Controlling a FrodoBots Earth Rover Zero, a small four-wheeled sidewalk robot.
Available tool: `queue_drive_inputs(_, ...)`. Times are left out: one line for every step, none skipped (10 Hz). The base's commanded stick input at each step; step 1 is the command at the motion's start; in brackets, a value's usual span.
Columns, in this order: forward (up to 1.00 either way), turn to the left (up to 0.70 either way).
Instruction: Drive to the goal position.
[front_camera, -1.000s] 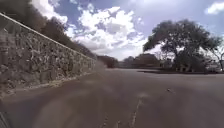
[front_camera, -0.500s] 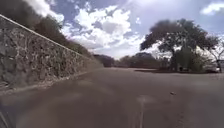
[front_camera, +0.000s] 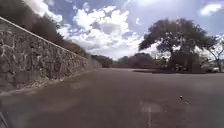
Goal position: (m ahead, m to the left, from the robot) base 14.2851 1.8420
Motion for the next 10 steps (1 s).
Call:
queue_drive_inputs(0.7, 0.0)
queue_drive_inputs(0.7, 0.0)
queue_drive_inputs(0.7, 0.0)
queue_drive_inputs(0.7, 0.0)
queue_drive_inputs(0.7, 0.0)
queue_drive_inputs(0.7, 0.0)
queue_drive_inputs(0.7, 0.0)
queue_drive_inputs(0.7, 0.0)
queue_drive_inputs(0.7, 0.0)
queue_drive_inputs(0.7, 0.0)
